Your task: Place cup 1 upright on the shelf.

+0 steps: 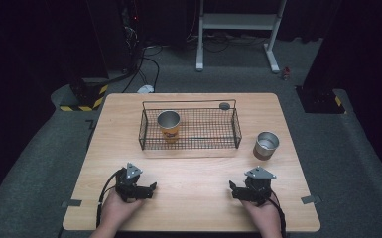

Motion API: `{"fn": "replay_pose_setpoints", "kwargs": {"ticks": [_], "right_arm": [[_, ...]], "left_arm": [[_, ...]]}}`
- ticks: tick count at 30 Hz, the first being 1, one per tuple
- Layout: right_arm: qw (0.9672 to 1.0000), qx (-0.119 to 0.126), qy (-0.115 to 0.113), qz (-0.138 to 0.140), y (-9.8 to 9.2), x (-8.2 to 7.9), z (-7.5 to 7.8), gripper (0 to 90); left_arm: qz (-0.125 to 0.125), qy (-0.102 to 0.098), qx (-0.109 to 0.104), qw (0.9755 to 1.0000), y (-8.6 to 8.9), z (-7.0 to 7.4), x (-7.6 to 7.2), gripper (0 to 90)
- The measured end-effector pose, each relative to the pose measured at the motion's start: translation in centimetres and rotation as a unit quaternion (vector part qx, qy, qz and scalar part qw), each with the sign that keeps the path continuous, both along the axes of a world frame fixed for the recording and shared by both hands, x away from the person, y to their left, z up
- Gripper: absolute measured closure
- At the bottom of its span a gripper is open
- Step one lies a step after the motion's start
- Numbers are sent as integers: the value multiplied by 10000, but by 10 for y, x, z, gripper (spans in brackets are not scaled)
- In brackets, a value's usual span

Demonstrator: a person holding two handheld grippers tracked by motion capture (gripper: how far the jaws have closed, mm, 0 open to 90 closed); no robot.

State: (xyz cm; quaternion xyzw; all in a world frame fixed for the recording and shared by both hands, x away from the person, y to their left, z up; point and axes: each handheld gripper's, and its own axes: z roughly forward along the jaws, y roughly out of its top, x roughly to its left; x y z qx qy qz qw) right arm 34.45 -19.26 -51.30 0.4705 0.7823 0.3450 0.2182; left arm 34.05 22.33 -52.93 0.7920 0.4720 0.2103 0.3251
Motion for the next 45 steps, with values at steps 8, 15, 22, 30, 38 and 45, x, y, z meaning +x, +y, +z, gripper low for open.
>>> {"fn": "replay_pose_setpoints", "kwargs": {"ticks": [8,15,22,30,38,45], "right_arm": [[10000,47,-34,-13,-2,-2,2,92],[9999,64,-147,-37,-8,-3,3,91],[9996,60,-232,-138,-15,-4,5,92],[9988,66,-335,-352,-29,-4,8,94],[9980,-30,-390,-506,-43,0,10,99],[9965,-123,-476,-674,-53,4,16,100]], "left_arm": [[18,45,-72,10000,0,-1,1,20],[17,54,-79,10000,0,-1,2,17],[2,52,-50,10000,-1,-1,4,9],[-9,73,-80,9999,-2,-1,4,3],[25,71,-100,9999,-2,-1,5,3],[46,76,-103,9999,-3,-1,5,3]]}}
